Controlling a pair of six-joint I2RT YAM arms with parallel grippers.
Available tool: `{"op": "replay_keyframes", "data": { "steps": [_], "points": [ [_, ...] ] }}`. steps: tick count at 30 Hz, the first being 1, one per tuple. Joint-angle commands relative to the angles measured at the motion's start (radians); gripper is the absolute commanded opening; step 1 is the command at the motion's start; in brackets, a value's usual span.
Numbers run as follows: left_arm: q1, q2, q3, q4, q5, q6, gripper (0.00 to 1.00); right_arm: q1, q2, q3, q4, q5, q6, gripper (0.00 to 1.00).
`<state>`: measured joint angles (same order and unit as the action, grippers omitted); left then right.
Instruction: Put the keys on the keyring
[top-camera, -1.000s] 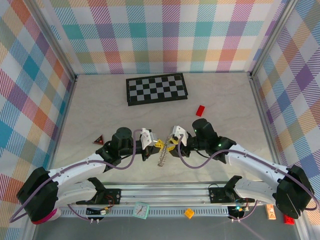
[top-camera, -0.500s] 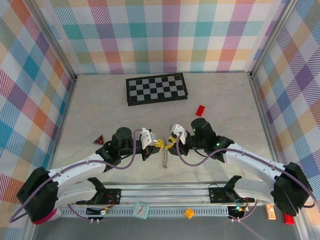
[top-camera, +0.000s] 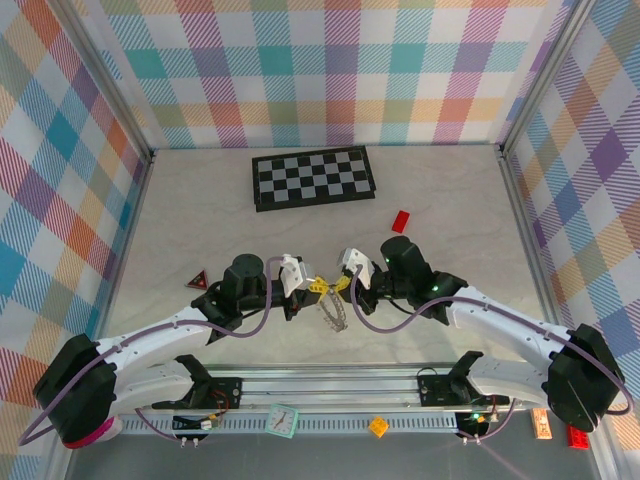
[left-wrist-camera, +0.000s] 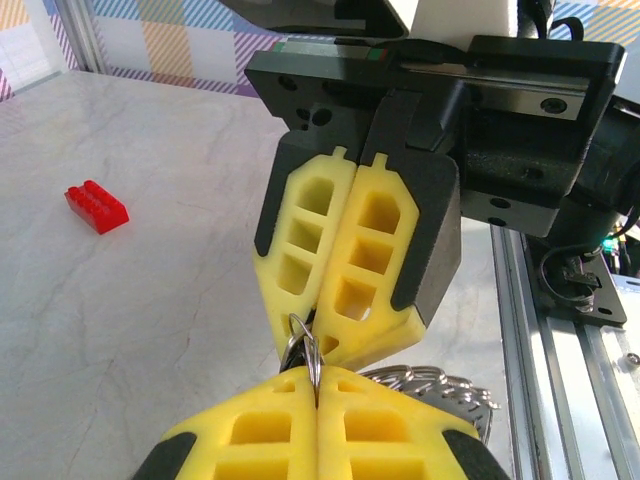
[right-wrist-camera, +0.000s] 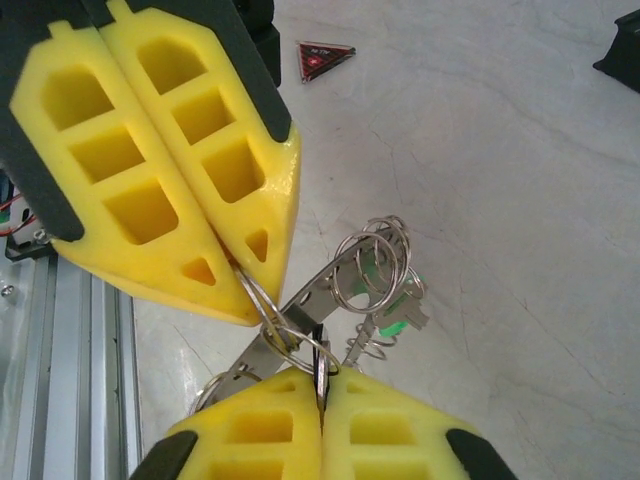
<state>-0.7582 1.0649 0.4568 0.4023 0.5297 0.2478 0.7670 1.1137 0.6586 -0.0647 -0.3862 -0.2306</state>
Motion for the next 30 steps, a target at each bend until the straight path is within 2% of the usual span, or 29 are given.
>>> {"op": "replay_keyframes", "data": {
  "steps": [1,4,8,13,23,24,26,28,30],
  "points": [
    [-0.004,-0.017,0.04,0.049,0.003,-0.024,0.0,0.005,-0.006,0.034,-0.01,-0.013,-0.035,0.0],
    [-0.004,-0.022,0.032,0.07,0.003,-0.03,0.0,0.006,0.008,0.038,-0.048,-0.02,-0.056,0.0],
    [-0.004,-0.026,0.0,0.182,0.043,-0.056,0.0,0.006,0.024,0.051,-0.121,-0.087,-0.083,0.0],
    [-0.004,-0.021,-0.019,0.237,0.047,-0.05,0.0,0.006,0.045,0.074,-0.192,-0.093,-0.11,0.0],
    [-0.004,-0.02,-0.04,0.263,0.067,-0.048,0.0,0.006,-0.005,0.059,-0.142,-0.102,-0.099,0.0],
    [-0.004,-0.017,-0.042,0.274,0.08,-0.054,0.0,0.005,-0.001,0.064,-0.153,-0.106,-0.106,0.01],
    [-0.004,-0.008,-0.04,0.272,0.104,-0.062,0.0,0.005,0.001,0.074,-0.178,-0.088,-0.113,0.26],
    [-0.004,-0.001,-0.038,0.264,0.111,-0.061,0.0,0.003,-0.026,0.067,-0.177,-0.074,-0.12,0.31],
    [-0.004,0.001,-0.039,0.263,0.118,-0.058,0.0,0.002,-0.071,0.048,-0.165,-0.071,-0.13,0.31]
  ]
}}
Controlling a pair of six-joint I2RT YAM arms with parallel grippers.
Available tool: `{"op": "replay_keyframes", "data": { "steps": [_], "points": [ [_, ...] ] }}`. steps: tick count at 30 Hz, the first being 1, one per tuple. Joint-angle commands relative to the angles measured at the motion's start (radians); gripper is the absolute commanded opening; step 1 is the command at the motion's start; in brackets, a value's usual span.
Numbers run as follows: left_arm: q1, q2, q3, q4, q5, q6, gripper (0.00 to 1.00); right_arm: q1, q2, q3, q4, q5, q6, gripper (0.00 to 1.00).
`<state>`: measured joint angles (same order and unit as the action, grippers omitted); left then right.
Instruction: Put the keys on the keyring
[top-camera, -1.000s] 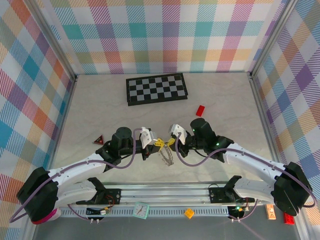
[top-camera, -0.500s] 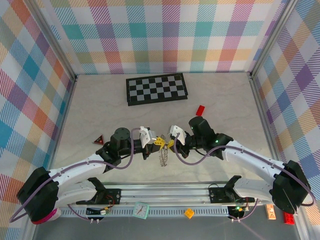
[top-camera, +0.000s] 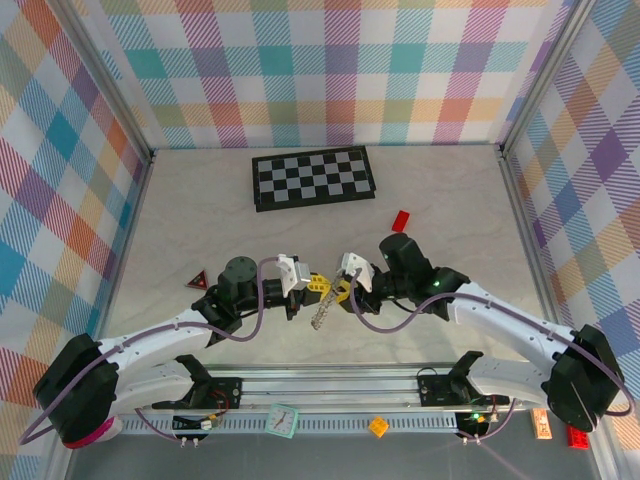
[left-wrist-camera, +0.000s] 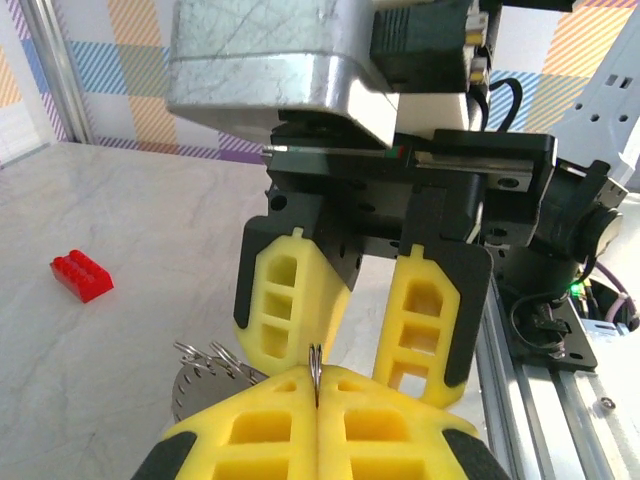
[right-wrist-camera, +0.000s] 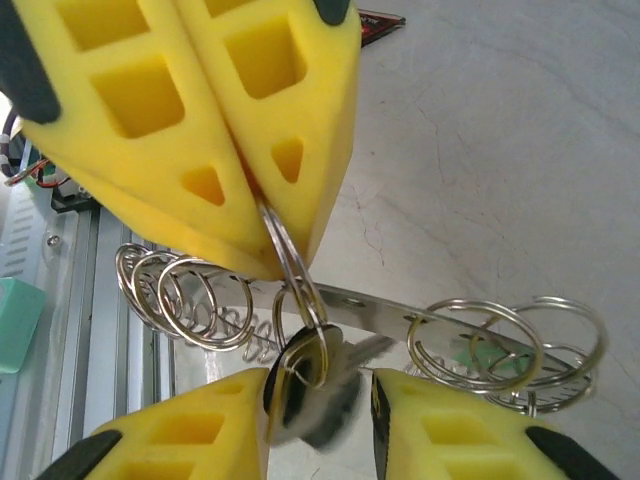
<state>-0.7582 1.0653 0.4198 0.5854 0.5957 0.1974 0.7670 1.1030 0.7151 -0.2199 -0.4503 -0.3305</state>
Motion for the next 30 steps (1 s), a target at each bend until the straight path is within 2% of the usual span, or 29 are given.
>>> {"op": "replay_keyframes", "data": {
  "steps": [1,7,13,20,27,30],
  "points": [
    [-0.004,0.005,0.0,0.078,0.057,-0.007,0.0,0.002,-0.086,-0.016,-0.002,-0.02,-0.037,0.31],
    [-0.004,0.053,0.022,0.063,0.132,-0.003,0.0,0.002,-0.164,-0.06,0.058,-0.011,-0.041,0.32],
    [-0.003,0.061,0.024,0.077,0.148,0.009,0.0,0.002,-0.109,-0.044,0.082,-0.085,-0.027,0.26],
    [-0.004,0.052,0.02,0.075,0.154,0.01,0.0,0.001,-0.083,-0.049,0.102,-0.085,-0.022,0.23],
    [-0.004,0.043,0.013,0.091,0.153,0.007,0.0,0.002,-0.056,-0.045,0.101,-0.106,-0.01,0.15],
    [-0.004,0.035,0.01,0.091,0.153,0.008,0.0,0.002,-0.055,-0.048,0.097,-0.103,-0.013,0.17]
  ]
}}
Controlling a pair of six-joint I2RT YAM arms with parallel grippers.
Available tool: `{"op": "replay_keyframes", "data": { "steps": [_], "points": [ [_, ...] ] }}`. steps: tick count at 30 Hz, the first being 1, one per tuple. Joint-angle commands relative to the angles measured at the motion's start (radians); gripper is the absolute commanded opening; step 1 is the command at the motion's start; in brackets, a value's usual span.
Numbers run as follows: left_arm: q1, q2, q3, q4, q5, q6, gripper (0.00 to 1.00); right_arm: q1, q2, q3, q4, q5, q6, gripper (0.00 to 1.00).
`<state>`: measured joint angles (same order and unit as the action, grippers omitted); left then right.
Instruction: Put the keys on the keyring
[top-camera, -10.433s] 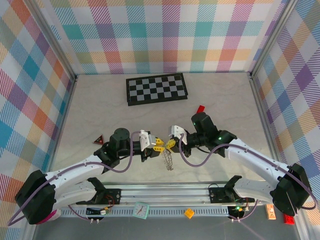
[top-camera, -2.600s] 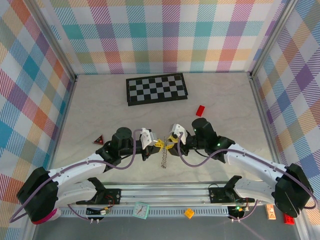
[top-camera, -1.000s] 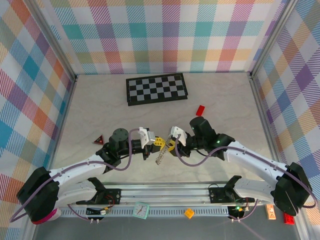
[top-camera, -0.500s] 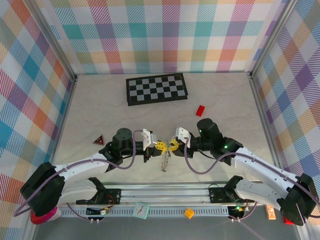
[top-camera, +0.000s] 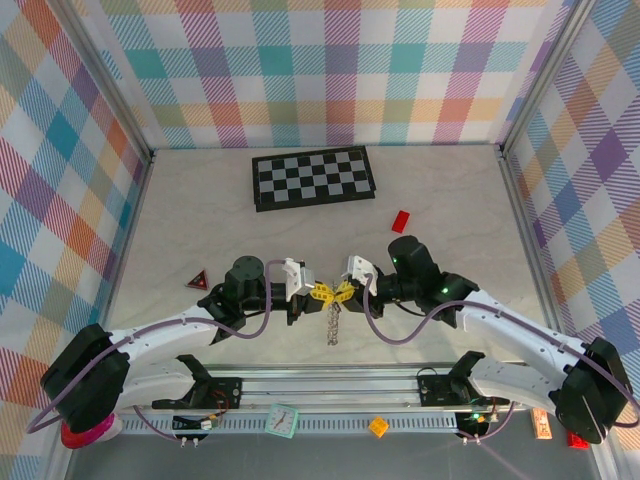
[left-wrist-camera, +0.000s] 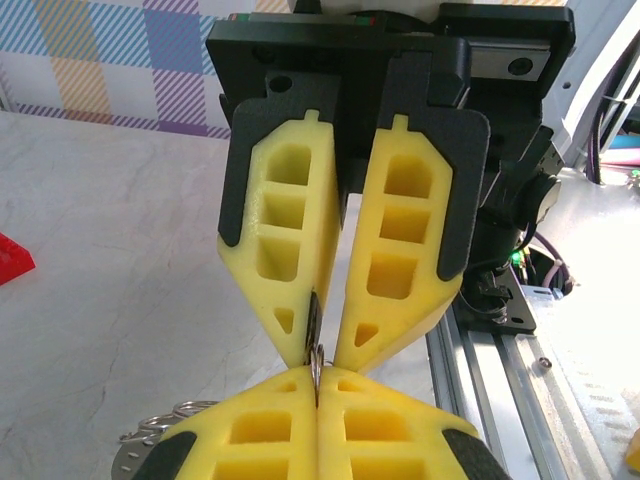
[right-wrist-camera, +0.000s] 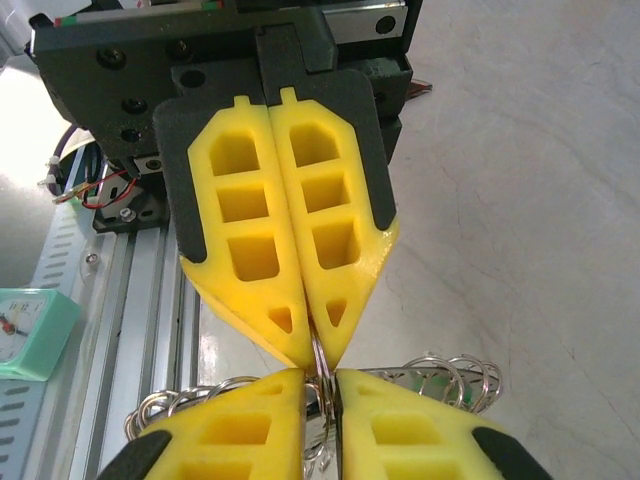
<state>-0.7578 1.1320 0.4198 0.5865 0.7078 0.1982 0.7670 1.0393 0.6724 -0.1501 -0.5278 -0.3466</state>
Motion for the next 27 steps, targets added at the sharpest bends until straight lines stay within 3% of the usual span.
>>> {"op": "replay_keyframes", "data": {
  "steps": [1,7,13,19,27],
  "points": [
    [-0.005,-0.034,0.007,0.09,0.039,0.007,0.0,0.001,0.004,-0.008,0.029,-0.018,0.003,0.21],
    [-0.004,-0.032,0.005,0.095,0.043,0.007,0.0,0.001,-0.011,-0.036,0.072,-0.013,0.009,0.2],
    [-0.004,-0.038,0.007,0.083,0.028,0.007,0.0,0.001,0.008,-0.013,0.084,-0.039,0.004,0.0],
    [-0.004,-0.099,0.039,-0.143,-0.044,0.11,0.16,0.002,-0.013,0.04,-0.059,-0.016,-0.083,0.0],
    [-0.005,-0.091,0.118,-0.344,-0.058,0.202,0.18,0.008,0.055,0.161,-0.243,-0.011,-0.189,0.0]
  ]
}}
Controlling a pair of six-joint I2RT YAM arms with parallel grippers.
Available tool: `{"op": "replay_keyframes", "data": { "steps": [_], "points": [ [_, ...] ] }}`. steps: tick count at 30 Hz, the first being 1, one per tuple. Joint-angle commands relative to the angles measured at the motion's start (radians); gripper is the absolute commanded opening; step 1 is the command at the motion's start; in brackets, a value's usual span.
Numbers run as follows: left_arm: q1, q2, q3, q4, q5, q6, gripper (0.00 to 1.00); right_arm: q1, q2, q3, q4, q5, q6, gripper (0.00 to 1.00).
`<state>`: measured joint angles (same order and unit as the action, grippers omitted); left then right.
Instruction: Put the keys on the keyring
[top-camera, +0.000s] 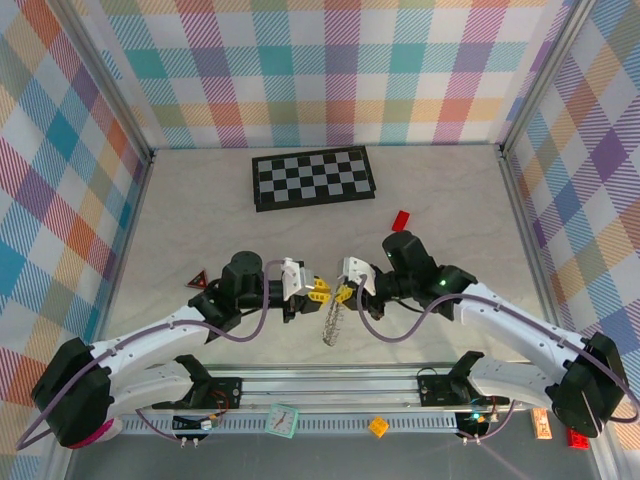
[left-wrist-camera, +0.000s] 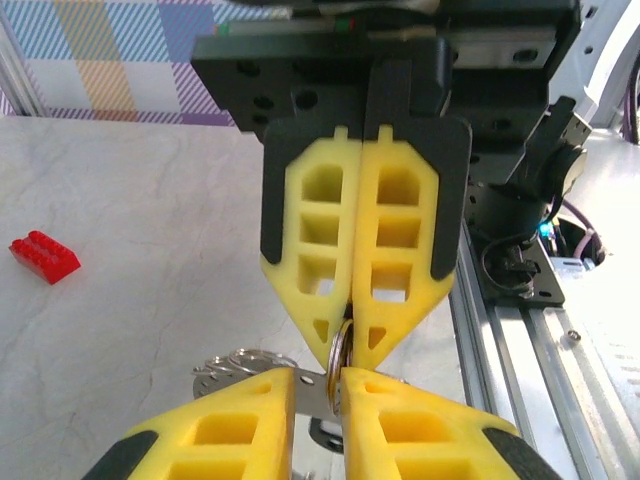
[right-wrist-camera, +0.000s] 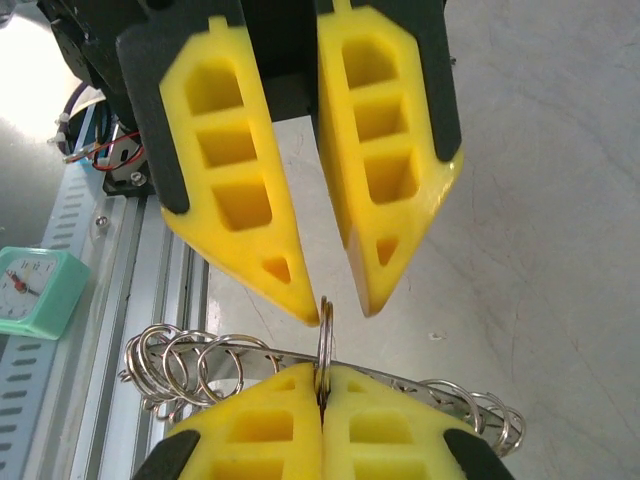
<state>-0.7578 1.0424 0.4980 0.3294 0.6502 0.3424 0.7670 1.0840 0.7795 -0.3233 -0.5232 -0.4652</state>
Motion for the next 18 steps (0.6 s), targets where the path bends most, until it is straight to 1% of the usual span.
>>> {"op": "replay_keyframes", "data": {
  "steps": [1,13,15,17,18],
  "points": [
    [-0.005,0.003,0.045,-0.096,0.001,0.064,0.18,0.011,0.017,0.064,-0.079,-0.013,-0.079,0.0],
    [-0.005,0.041,0.11,-0.168,0.028,0.086,0.17,0.073,0.111,0.204,-0.237,0.055,-0.208,0.0],
    [-0.004,0.046,0.116,-0.176,0.035,0.088,0.12,0.075,0.114,0.213,-0.236,0.051,-0.215,0.0],
    [-0.004,0.044,0.117,-0.178,0.035,0.09,0.03,0.074,0.109,0.212,-0.222,0.057,-0.207,0.0],
    [-0.004,0.04,0.116,-0.179,0.035,0.089,0.0,0.074,0.101,0.204,-0.207,0.062,-0.193,0.0]
  ]
}}
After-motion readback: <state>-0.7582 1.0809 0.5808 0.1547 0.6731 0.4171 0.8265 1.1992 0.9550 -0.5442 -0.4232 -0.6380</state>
